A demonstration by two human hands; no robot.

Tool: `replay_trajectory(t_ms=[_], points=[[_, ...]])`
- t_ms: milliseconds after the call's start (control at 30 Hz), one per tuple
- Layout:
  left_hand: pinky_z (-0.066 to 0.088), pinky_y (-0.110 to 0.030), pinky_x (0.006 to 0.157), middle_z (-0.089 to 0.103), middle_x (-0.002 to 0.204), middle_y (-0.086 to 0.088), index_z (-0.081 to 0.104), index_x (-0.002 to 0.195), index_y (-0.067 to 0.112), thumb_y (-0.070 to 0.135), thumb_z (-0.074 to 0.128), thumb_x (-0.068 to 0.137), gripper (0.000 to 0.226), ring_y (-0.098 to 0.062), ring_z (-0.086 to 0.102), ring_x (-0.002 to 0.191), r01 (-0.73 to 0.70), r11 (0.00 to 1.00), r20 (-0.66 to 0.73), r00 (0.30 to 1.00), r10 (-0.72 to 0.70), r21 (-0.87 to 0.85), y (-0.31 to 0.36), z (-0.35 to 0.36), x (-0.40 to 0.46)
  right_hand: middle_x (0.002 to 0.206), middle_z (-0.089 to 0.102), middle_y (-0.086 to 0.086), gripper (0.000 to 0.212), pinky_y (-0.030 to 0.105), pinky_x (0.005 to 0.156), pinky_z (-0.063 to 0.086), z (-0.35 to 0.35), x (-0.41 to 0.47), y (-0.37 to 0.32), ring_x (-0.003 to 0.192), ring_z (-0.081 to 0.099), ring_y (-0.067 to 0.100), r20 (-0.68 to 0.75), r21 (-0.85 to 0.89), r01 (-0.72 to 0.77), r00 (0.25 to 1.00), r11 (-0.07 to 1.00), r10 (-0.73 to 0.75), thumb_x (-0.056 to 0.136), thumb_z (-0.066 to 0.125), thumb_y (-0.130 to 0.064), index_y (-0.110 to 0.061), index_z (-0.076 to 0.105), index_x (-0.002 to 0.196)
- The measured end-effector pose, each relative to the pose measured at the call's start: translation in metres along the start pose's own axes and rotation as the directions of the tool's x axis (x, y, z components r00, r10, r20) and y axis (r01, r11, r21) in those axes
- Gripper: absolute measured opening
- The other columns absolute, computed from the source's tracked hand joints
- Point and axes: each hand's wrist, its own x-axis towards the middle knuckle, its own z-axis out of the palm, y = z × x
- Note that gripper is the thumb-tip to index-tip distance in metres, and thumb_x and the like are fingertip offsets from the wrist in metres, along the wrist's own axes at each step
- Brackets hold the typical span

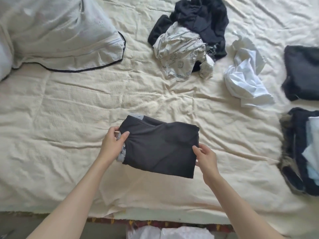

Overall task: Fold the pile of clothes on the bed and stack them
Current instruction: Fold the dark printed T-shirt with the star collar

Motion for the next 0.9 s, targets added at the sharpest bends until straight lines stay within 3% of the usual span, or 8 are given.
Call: replay_trajectory(t_ms=[200, 333, 500, 600, 667, 733, 800, 900], points=[[0.034, -0.026, 0.08, 0.052, 0.101, 0.005, 0.052, 0.112, 0.016, 0.034, 0.061, 0.09, 0.029, -0.016, 0.051, 0.095, -0.191, 0.976, 0.113, 0.977, 0.179, 0.104, 0.061, 0.051, -0.042, 0.1, 0.07, 0.007, 0.015, 0.045, 0.086, 0.054, -0.092, -0.027, 0.013, 0.091, 0.066, 0.021, -0.11, 0.083, 0.044, 0.993, 0.996, -0.034, 0.094, 0.054, -0.017, -0.016, 0.066, 0.102], [0.037, -0.027, 0.076, 0.054, 0.096, 0.004, 0.052, 0.106, 0.022, 0.032, 0.061, 0.09, 0.022, -0.017, 0.052, 0.088, -0.36, 0.923, 0.209, 0.921, 0.329, 0.135, 0.122, 0.096, -0.068, 0.096, 0.069, 0.006, 0.017, 0.03, 0.067, 0.055, -0.159, -0.037, 0.019, 0.081, 0.066, 0.016, -0.199, 0.222, 0.101, 0.978, 0.97, -0.057, 0.095, 0.054, -0.015, -0.015, 0.063, 0.109], [0.041, -0.024, 0.069, 0.052, 0.082, 0.01, 0.055, 0.104, 0.023, 0.028, 0.062, 0.089, 0.017, -0.011, 0.054, 0.076, -0.543, 0.824, 0.288, 0.824, 0.488, 0.159, 0.205, 0.172, -0.106, 0.08, 0.064, 0.002, 0.019, 0.019, 0.052, 0.05, -0.249, -0.04, 0.021, 0.07, 0.063, 0.011, -0.303, 0.401, 0.179, 0.951, 0.899, -0.054, 0.092, 0.058, -0.011, -0.023, 0.064, 0.105], [0.041, -0.034, 0.078, 0.053, 0.086, 0.002, 0.056, 0.11, 0.015, 0.025, 0.063, 0.089, 0.023, -0.021, 0.052, 0.085, -0.627, 0.755, 0.331, 0.766, 0.551, 0.194, 0.251, 0.226, -0.132, 0.082, 0.061, 0.004, 0.025, 0.021, 0.055, 0.052, -0.309, -0.038, 0.025, 0.077, 0.063, 0.017, -0.344, 0.488, 0.203, 0.939, 0.849, -0.026, 0.091, 0.059, -0.008, -0.022, 0.062, 0.111], [0.036, -0.029, 0.075, 0.052, 0.082, 0.004, 0.057, 0.111, 0.015, 0.024, 0.063, 0.089, 0.024, -0.021, 0.051, 0.085, -0.682, 0.703, 0.369, 0.718, 0.591, 0.201, 0.284, 0.268, -0.146, 0.084, 0.061, 0.004, 0.03, 0.024, 0.058, 0.053, -0.349, -0.035, 0.028, 0.08, 0.063, 0.018, -0.371, 0.559, 0.23, 0.928, 0.797, -0.008, 0.091, 0.059, -0.008, -0.024, 0.059, 0.116], [0.031, -0.024, 0.069, 0.05, 0.077, 0.008, 0.057, 0.109, 0.018, 0.026, 0.062, 0.089, 0.022, -0.019, 0.051, 0.081, -0.729, 0.652, 0.412, 0.67, 0.618, 0.207, 0.319, 0.314, -0.16, 0.076, 0.063, -0.003, 0.027, 0.027, 0.056, 0.053, -0.386, -0.029, 0.032, 0.069, 0.064, 0.012, -0.424, 0.605, 0.271, 0.906, 0.749, 0.015, 0.091, 0.06, -0.01, -0.026, 0.06, 0.113], [0.037, -0.029, 0.069, 0.051, 0.076, 0.005, 0.055, 0.106, 0.024, 0.027, 0.061, 0.09, 0.018, -0.021, 0.053, 0.077, -0.776, 0.607, 0.48, 0.604, 0.636, 0.173, 0.357, 0.379, -0.177, 0.071, 0.064, -0.011, 0.022, 0.026, 0.053, 0.052, -0.43, -0.019, 0.044, 0.057, 0.061, 0.003, -0.486, 0.643, 0.319, 0.873, 0.696, 0.049, 0.091, 0.06, -0.011, -0.027, 0.061, 0.106], [0.046, -0.04, 0.073, 0.052, 0.087, 0.002, 0.054, 0.108, 0.024, 0.026, 0.06, 0.091, 0.018, -0.022, 0.051, 0.077, -0.84, 0.531, 0.518, 0.505, 0.69, 0.11, 0.393, 0.431, -0.189, 0.083, 0.061, -0.005, 0.017, 0.027, 0.057, 0.054, -0.451, -0.009, 0.048, 0.054, 0.06, 0.002, -0.521, 0.672, 0.354, 0.85, 0.65, 0.075, 0.093, 0.056, -0.008, -0.019, 0.057, 0.105]])
